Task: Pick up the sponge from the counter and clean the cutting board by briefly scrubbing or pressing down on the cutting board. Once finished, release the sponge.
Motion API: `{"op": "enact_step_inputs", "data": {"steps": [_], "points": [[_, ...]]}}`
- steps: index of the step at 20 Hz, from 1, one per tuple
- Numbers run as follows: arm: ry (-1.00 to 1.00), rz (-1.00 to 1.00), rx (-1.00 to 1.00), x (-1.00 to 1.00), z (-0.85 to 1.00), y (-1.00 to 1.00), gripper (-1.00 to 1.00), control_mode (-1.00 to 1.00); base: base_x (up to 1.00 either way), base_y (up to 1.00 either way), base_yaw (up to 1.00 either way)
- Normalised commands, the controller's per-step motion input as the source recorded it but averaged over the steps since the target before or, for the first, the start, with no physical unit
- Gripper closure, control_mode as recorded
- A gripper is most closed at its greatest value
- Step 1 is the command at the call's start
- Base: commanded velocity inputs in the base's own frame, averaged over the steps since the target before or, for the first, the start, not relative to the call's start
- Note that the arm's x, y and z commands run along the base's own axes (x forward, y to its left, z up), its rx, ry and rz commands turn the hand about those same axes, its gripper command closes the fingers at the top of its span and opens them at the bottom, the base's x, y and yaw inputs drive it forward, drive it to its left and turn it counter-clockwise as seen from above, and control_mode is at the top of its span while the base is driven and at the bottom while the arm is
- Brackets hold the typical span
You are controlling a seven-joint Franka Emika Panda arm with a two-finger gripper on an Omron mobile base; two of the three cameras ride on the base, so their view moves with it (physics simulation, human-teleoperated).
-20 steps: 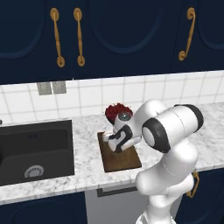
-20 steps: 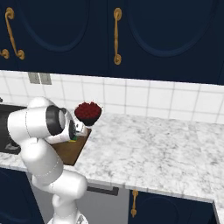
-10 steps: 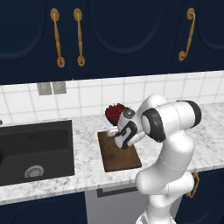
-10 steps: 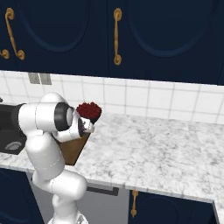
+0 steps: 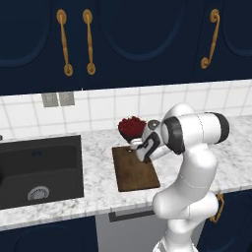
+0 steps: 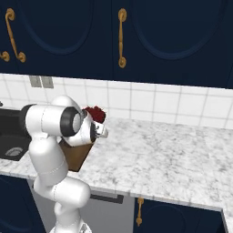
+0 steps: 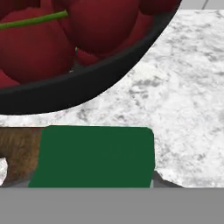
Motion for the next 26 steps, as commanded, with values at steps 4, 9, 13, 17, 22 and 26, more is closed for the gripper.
{"op": "enact_step_inputs", "data": {"steps": [4, 9, 13, 17, 22, 26], "points": [[0.00, -0.01, 0.02, -0.41, 0.37, -0.80, 1.00, -1.00, 0.00, 0.00, 0.00], [0.04, 0.00, 0.02, -0.27, 0.56, -0.75, 1.00, -1.00, 0.00, 0.00, 0.00], [0.19, 0.00, 0.07, -0.08, 0.74, -0.88, 1.00, -1.00, 0.00, 0.00, 0.00], [0.24, 0.00, 0.02, 0.00, 0.40, -0.65, 1.00, -1.00, 0.00, 0.00, 0.00], [0.01, 0.00, 0.01, -0.02, -0.23, -0.39, 1.00, -1.00, 0.00, 0.00, 0.00], [-0.16, 0.00, 0.00, -0.14, -0.73, -0.12, 1.00, -1.00, 0.00, 0.00, 0.00]]}}
